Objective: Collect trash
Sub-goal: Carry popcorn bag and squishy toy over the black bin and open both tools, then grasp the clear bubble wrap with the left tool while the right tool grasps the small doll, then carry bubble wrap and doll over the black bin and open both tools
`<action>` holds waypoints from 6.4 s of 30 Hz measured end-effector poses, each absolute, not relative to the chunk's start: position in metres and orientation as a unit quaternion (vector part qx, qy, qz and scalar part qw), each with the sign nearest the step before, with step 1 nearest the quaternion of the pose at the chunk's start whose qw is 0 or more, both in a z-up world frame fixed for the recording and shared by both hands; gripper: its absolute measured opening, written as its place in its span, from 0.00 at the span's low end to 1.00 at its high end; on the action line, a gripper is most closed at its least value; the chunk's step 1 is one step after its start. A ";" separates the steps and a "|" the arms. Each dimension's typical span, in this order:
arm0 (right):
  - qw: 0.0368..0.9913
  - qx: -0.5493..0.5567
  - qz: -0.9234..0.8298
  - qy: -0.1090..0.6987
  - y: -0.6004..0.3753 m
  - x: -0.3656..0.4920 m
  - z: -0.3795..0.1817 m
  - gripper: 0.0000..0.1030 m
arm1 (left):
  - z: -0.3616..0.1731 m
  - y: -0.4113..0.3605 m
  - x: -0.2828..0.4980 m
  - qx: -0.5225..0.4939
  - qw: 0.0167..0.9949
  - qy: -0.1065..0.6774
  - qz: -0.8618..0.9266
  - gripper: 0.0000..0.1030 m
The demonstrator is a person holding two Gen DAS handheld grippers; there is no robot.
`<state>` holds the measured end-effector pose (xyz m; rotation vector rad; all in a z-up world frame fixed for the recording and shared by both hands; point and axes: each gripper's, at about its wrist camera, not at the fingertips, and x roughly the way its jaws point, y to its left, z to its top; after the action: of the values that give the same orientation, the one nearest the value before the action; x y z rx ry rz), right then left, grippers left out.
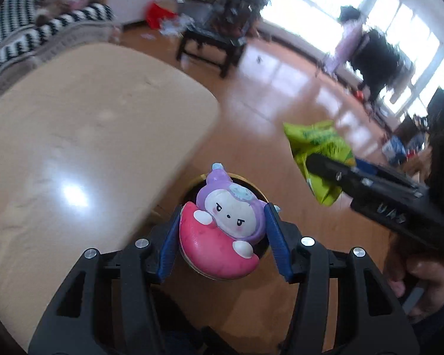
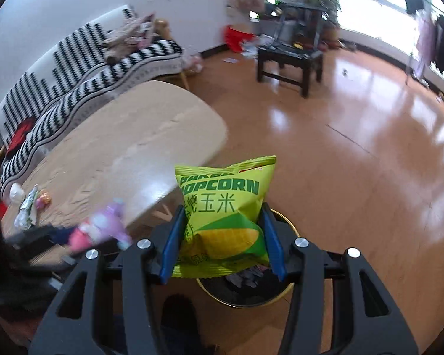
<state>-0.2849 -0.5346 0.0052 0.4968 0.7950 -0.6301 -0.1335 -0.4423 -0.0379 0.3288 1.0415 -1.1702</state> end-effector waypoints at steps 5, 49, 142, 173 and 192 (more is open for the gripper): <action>0.832 0.255 -0.300 0.390 -0.549 -0.300 -0.018 0.49 | -0.069 -0.468 -0.139 0.148 0.678 0.490 -0.528 0.52; 0.845 0.268 -0.274 0.373 -0.535 -0.274 -0.001 0.67 | -0.043 -0.421 -0.092 0.048 0.703 0.487 -0.516 0.80; 0.892 0.054 0.013 0.449 -0.247 0.041 -0.023 0.47 | -0.020 -0.060 0.082 0.077 0.881 0.407 -0.230 0.09; 0.867 0.174 -0.264 0.384 -0.495 -0.248 0.014 0.46 | -0.007 -0.412 -0.090 0.111 0.732 0.444 -0.504 0.09; 0.826 0.255 -0.302 0.401 -0.540 -0.325 -0.046 0.46 | -0.099 -0.473 -0.133 0.143 0.660 0.528 -0.516 0.09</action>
<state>-0.3246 -0.5398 -0.0463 0.5420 0.8516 -0.6412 -0.1328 -0.4735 -0.0989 0.3228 1.1942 -1.1670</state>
